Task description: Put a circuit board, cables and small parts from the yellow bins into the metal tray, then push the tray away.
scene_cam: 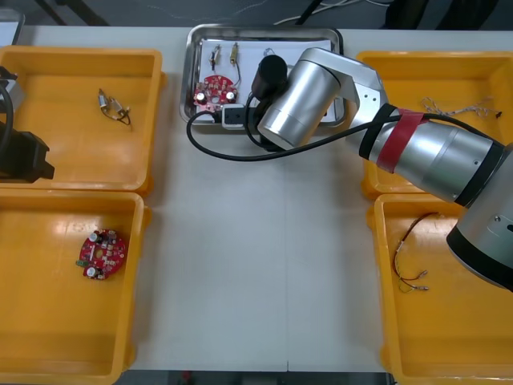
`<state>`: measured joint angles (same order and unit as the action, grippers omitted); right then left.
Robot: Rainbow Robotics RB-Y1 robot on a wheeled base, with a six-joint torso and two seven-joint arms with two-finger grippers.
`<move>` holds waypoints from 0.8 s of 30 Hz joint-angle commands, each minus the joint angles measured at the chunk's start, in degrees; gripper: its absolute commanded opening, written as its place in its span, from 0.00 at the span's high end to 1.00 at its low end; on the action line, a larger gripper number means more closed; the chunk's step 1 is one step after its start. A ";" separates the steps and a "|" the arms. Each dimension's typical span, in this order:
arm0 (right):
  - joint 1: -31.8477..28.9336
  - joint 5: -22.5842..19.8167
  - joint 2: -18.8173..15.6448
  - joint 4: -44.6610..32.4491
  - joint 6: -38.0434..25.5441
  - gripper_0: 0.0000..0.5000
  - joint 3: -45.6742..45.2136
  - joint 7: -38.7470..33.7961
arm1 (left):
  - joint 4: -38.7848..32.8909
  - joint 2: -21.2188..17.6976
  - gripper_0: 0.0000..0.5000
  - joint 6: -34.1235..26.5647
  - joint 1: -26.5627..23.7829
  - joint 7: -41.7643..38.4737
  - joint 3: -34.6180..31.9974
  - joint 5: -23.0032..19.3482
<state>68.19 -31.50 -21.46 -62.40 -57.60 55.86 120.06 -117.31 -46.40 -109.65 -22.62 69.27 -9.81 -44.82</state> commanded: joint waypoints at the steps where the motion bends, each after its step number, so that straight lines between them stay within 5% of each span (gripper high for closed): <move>1: 1.51 0.21 1.42 -0.09 0.30 0.10 -1.19 1.67 | -1.69 -0.97 0.00 -0.35 0.91 2.88 -0.74 0.17; 3: 1.60 0.29 1.51 -0.26 -0.05 0.00 -1.28 1.94 | -1.69 -0.97 0.00 -0.35 0.91 2.88 -0.74 0.17; 24: 1.60 1.96 0.19 -13.45 -20.97 0.00 -11.65 4.13 | -1.69 -0.97 0.00 -0.35 0.91 2.88 -0.74 0.17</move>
<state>68.19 -30.02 -21.10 -72.58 -75.74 47.91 122.95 -117.32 -46.40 -109.65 -22.62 69.27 -9.81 -44.82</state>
